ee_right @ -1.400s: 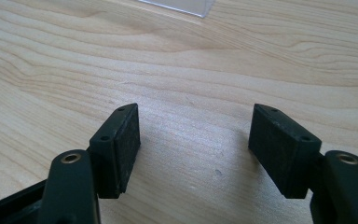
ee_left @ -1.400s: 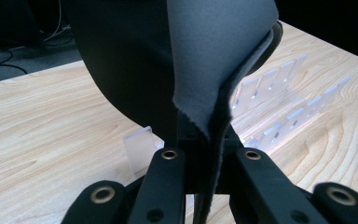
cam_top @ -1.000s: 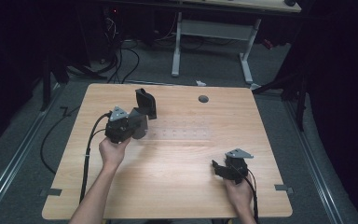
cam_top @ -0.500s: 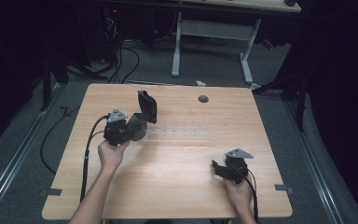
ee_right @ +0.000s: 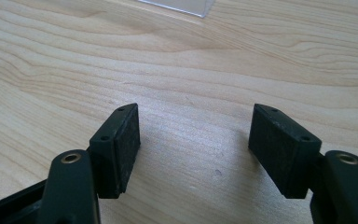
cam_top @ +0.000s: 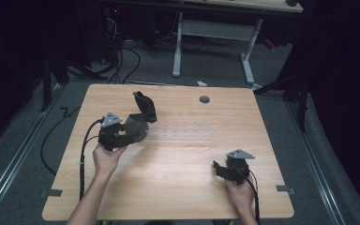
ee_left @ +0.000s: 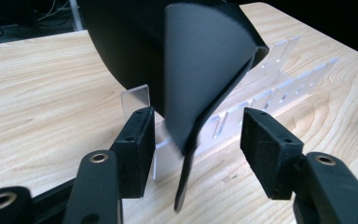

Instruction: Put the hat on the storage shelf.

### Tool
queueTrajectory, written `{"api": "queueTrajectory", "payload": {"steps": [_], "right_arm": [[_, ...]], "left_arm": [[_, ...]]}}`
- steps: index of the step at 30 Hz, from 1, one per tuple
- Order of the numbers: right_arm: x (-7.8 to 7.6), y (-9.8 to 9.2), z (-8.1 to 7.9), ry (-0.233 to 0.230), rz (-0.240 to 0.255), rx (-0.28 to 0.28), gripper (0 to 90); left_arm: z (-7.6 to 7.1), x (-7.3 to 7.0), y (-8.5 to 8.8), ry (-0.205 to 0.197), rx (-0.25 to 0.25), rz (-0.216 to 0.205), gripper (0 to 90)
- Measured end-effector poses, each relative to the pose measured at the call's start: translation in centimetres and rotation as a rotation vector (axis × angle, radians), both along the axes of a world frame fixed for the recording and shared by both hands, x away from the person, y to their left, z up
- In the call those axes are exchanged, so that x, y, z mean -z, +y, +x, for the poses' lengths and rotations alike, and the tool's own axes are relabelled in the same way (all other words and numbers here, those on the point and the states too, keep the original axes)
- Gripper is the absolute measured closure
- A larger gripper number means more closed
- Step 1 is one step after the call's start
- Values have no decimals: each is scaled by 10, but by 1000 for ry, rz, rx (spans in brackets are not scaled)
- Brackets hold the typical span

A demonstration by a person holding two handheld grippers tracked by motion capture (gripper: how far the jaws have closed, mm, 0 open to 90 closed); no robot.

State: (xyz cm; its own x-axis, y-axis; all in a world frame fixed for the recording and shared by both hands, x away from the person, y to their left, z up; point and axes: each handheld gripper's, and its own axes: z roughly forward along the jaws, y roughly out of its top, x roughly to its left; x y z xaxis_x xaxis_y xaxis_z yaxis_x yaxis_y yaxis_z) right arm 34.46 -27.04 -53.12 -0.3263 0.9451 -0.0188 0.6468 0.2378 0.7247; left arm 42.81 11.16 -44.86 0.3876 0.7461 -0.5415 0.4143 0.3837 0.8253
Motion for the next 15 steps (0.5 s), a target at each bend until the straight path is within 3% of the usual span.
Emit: {"api": "queueTrajectory", "payload": {"steps": [15], "right_arm": [[0,0,0,-2,0,-1,341]], "left_arm": [[-20,2,16,2,-7,-19,429]]}}
